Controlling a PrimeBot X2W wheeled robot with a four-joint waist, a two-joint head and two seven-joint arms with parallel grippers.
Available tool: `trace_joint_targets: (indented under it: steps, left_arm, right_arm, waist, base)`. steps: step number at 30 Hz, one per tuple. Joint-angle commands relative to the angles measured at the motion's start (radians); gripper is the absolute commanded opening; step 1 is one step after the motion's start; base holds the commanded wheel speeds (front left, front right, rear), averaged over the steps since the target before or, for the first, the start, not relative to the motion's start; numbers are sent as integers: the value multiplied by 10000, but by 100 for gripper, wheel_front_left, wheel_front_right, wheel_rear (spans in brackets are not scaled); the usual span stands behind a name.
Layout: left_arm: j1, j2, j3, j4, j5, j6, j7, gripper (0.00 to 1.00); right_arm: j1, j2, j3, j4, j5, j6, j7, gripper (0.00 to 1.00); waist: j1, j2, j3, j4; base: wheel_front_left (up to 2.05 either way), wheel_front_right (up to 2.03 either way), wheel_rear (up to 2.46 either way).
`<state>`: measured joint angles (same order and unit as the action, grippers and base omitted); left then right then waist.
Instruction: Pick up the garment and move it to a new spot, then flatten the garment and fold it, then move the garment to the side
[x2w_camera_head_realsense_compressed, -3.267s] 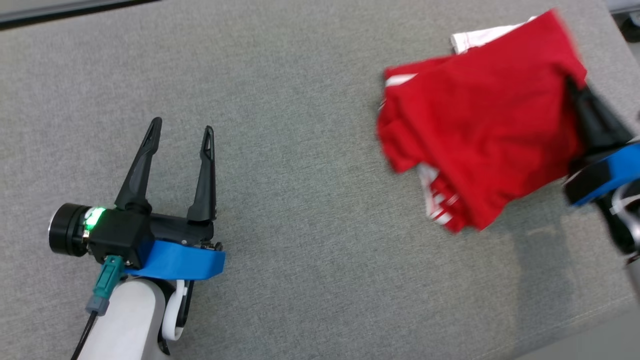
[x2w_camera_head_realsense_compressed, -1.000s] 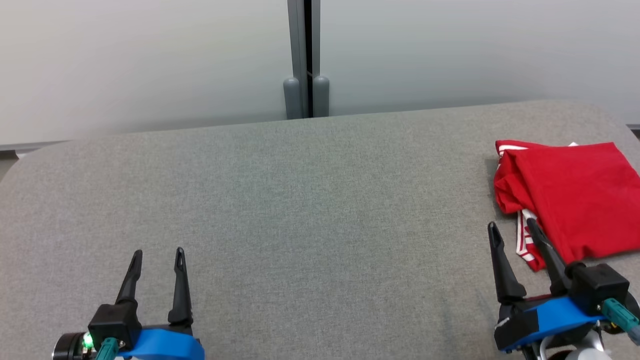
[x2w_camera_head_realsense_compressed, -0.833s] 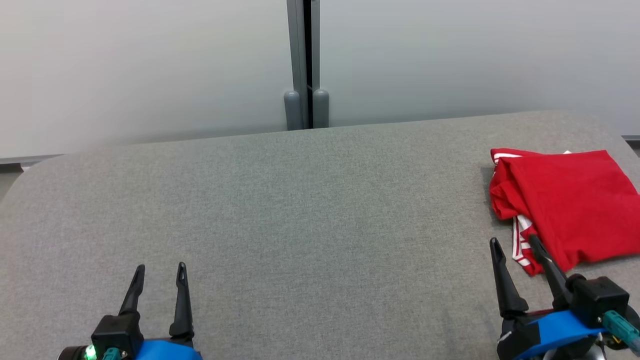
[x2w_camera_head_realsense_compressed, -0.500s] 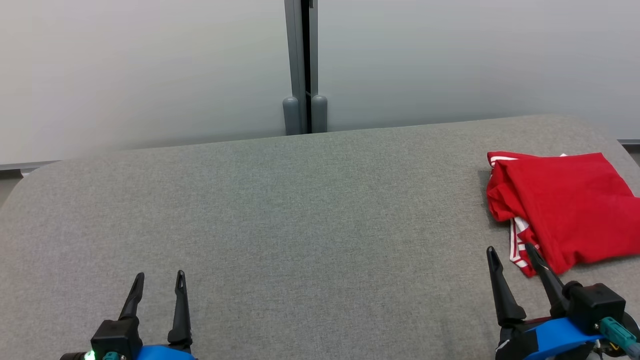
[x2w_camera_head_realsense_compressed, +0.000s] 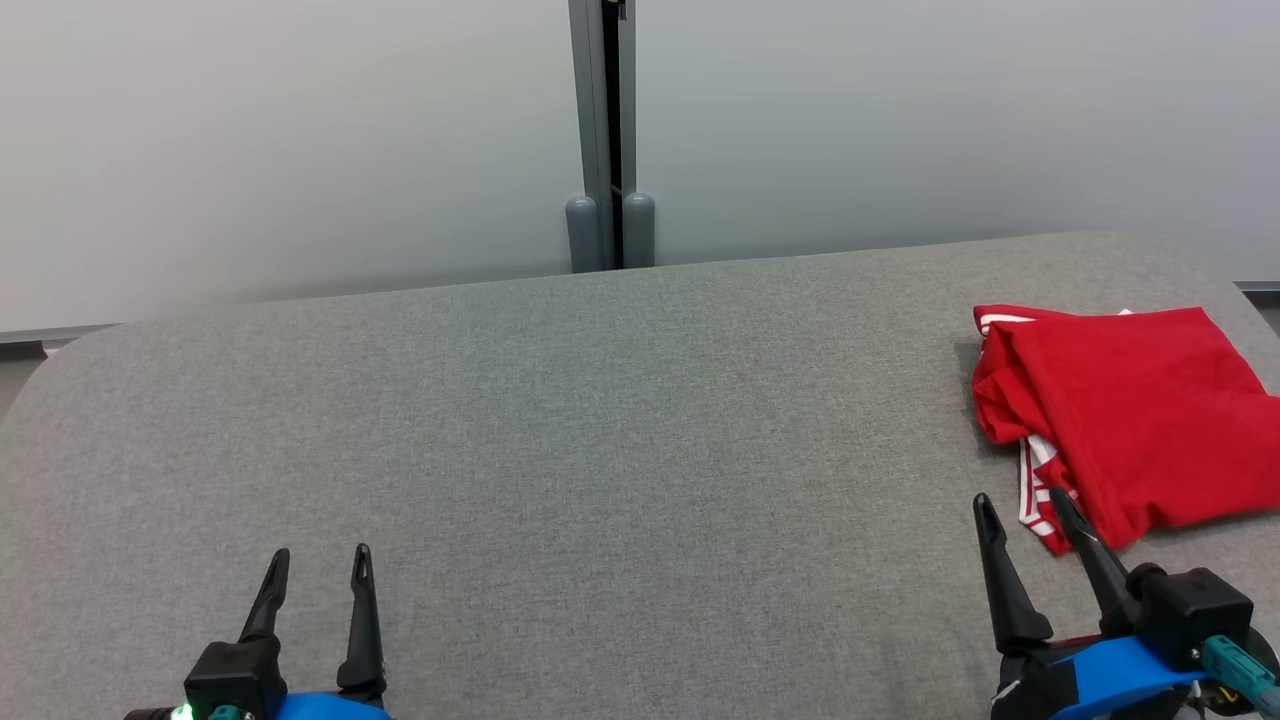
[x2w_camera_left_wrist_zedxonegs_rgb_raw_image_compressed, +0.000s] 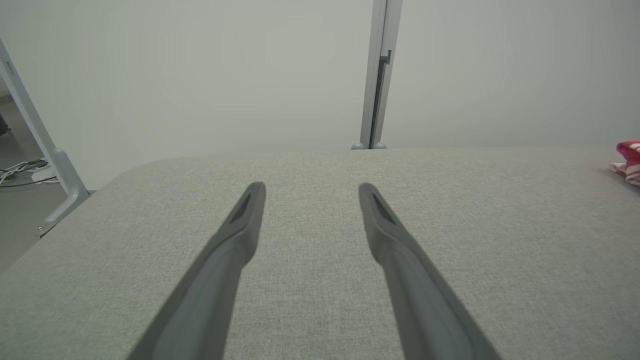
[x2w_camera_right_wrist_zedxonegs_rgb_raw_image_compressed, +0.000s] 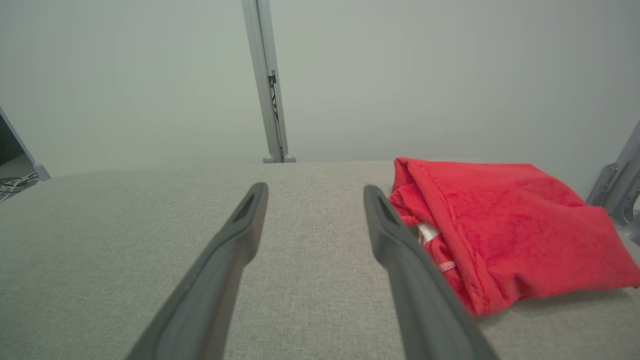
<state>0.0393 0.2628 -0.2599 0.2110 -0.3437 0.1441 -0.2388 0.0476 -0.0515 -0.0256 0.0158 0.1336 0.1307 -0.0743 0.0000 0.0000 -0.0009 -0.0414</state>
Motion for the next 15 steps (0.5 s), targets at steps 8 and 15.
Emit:
trace_joint_targets:
  steps: [8, 15]
  left_arm:
    - [1, 12, -47, 53, -26, 47, -2, 0]
    - [-58, -202, 185, 173, -985, -161, 248, 0]
  right_arm:
    - [0, 2, 17, 66, 89, 0, -6, 0]
    - [-67, -9, 11, 341, 1220, 0, 91, 0]
  waist:
    - [0, 0, -7, 4]
    - [0, 0, -5, 21]
  base:
    - [0, 0, 0]
    - [0, 0, 0]
